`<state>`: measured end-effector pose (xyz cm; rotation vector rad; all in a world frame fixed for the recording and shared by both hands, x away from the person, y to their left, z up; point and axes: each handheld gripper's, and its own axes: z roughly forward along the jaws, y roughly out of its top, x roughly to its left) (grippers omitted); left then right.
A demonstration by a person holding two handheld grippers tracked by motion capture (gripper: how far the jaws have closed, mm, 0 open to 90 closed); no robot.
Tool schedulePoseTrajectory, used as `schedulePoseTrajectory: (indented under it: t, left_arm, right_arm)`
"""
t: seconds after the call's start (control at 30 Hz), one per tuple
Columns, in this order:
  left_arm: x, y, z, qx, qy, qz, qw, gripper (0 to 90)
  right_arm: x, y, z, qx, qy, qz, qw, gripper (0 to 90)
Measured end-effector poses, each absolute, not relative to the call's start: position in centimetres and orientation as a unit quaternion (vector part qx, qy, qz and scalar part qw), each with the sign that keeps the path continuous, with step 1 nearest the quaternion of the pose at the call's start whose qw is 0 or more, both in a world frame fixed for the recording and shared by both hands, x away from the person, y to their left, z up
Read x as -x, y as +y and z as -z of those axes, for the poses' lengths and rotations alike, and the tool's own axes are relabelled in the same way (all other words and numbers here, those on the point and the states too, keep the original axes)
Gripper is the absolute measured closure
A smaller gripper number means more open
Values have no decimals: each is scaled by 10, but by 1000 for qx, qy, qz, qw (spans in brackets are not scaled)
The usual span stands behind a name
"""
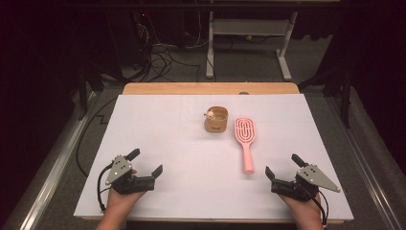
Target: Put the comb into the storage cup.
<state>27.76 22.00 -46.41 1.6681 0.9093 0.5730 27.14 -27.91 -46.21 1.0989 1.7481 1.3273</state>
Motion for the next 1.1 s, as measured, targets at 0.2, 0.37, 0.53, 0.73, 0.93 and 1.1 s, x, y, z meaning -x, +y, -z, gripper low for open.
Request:
schedulePoseTrajectory:
  t: [0.2, 0.37, 0.53, 0.73, 0.93, 1.1]
  left_arm:
    - [-278, 219, 464, -704, 381, -243, 549, 0]
    - [-277, 218, 463, -704, 377, -244, 550, 0]
    - [-277, 218, 463, -705, 376, -241, 552, 0]
    - [-277, 216, 463, -709, 371, -237, 551, 0]
    - [-277, 216, 464, -708, 368, -237, 554, 0]
    - [-277, 215, 464, -709, 368, -238, 553, 0]
  right_arm:
    - [-271, -281, 462, -422, 671, -506, 339, 3]
    - [-270, -281, 463, -423, 672, -504, 339, 3]
    - [-269, -281, 462, -425, 673, -501, 339, 45]
    - [-269, -281, 462, -428, 677, -494, 338, 153]
    - [-266, -279, 461, -422, 683, -492, 337, 277]
    - [-266, -279, 461, -422, 685, -495, 329, 389]
